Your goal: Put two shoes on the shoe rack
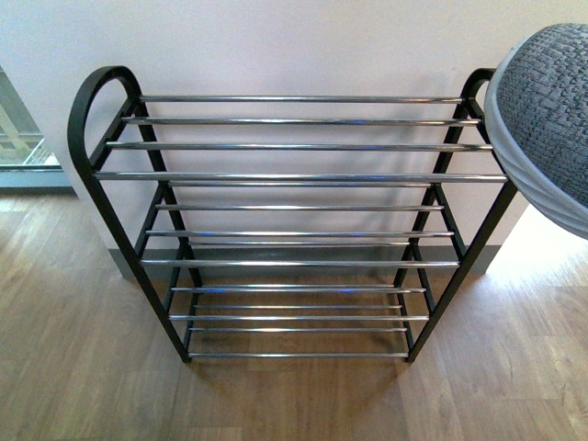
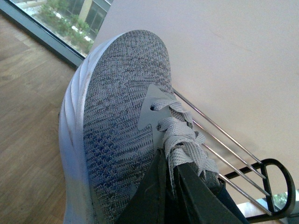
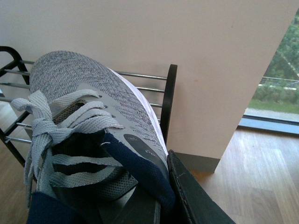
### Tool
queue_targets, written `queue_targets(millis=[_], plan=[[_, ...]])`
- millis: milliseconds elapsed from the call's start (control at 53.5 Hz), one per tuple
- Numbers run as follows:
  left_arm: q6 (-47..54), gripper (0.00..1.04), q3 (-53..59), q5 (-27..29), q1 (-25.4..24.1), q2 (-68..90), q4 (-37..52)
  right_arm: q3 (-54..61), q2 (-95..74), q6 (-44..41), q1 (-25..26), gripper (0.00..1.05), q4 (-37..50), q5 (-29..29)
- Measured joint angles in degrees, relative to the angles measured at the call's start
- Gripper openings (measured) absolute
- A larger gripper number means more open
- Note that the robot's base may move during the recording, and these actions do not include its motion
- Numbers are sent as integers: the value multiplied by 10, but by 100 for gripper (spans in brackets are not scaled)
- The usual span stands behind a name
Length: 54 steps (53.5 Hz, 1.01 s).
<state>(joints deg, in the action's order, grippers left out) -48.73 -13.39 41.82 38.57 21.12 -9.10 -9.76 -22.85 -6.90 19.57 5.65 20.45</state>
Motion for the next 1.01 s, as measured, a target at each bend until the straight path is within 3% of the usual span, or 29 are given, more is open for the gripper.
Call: queue_targets(millis=[280, 355, 392, 542, 691, 1009], plan=[[0, 2, 0, 6, 0, -1, 0, 0, 1, 0, -1, 1, 0, 15], [0, 2, 0, 9, 0, -1, 0, 4, -29, 19, 15, 1, 48, 111], [0, 2, 0, 10, 0, -1, 0, -8, -59, 26, -4, 1, 47, 130], [0, 2, 0, 0, 1, -1, 0, -85, -257, 62, -146, 1, 101, 13], [0, 2, 0, -3, 1, -1, 0, -215, -480, 109, -233, 1, 150, -94], [0, 2, 0, 2, 0, -1, 0, -407, -770, 132, -246, 1, 170, -231]])
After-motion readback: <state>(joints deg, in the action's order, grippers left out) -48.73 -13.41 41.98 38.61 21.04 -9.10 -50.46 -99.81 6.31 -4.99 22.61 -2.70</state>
